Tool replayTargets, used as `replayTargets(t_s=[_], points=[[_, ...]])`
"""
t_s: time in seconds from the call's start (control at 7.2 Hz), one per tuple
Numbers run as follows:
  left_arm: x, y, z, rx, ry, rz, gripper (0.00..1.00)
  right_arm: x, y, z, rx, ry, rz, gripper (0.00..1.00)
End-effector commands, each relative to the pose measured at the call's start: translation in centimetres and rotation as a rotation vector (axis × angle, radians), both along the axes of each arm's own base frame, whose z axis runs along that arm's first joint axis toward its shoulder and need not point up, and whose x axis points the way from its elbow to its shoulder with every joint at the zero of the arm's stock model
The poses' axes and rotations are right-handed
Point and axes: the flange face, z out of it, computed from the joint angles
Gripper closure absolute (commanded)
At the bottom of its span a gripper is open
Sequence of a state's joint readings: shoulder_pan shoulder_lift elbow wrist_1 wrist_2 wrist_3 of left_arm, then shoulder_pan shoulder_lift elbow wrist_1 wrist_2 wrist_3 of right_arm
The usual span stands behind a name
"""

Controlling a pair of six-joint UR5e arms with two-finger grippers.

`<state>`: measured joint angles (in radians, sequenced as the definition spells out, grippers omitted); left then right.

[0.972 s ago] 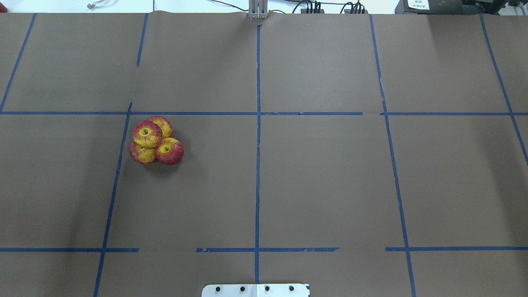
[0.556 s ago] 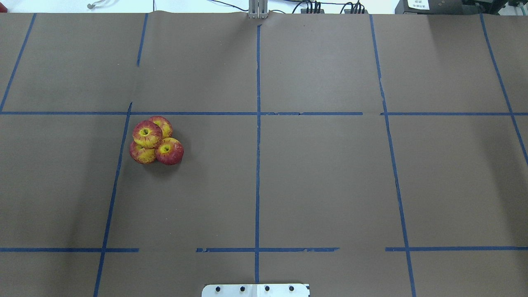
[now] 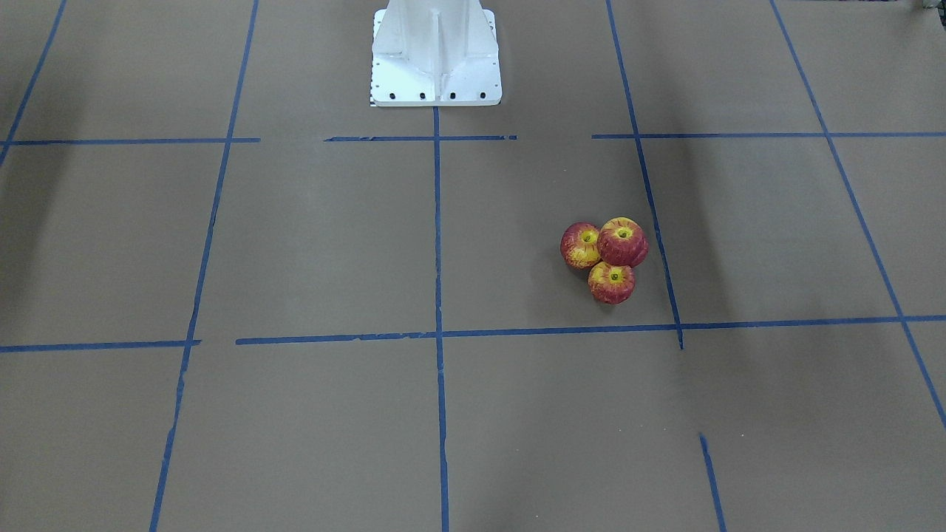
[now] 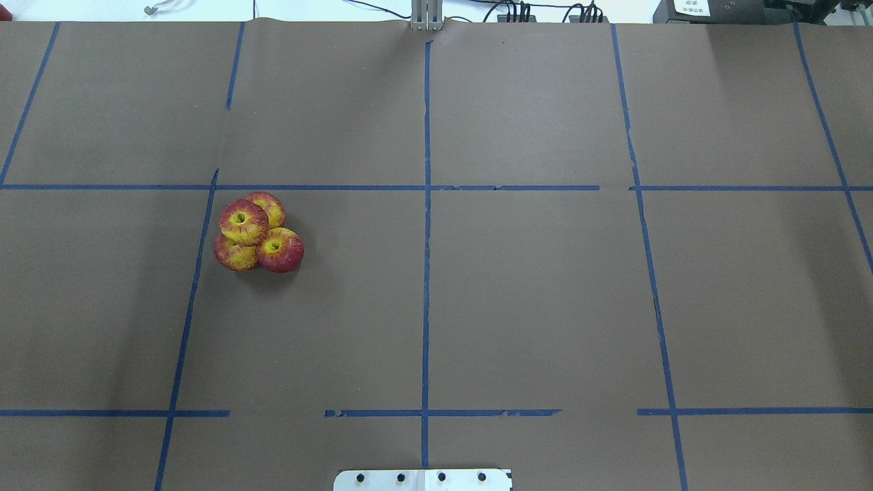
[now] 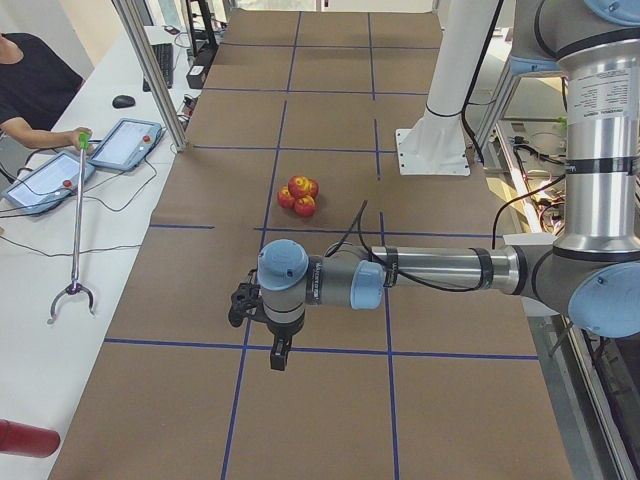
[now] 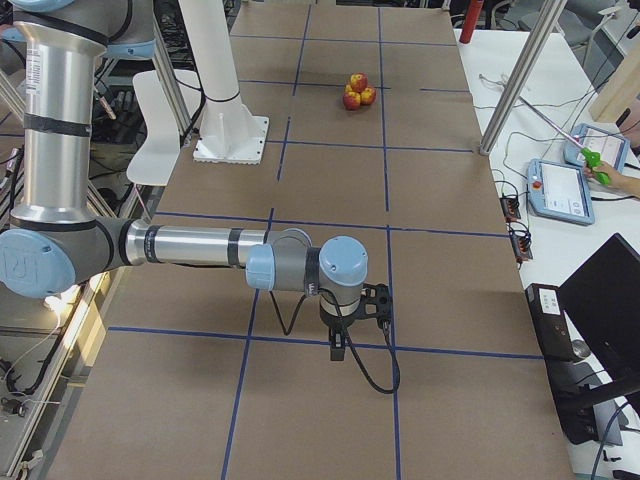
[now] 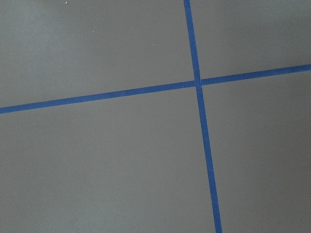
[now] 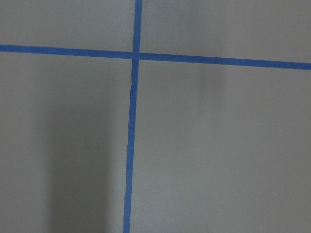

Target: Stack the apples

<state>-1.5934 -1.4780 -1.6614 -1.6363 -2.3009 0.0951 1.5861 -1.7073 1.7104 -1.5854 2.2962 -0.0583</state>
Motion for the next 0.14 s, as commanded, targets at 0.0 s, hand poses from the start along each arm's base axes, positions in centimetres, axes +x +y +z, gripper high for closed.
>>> replayTargets(t_s=[0.0], points=[[0.05,-0.14,0.53,-0.032,0.001,0.002,0.00,0.01,-0.01,0.00,0.001,0.001,0.000,0.00]])
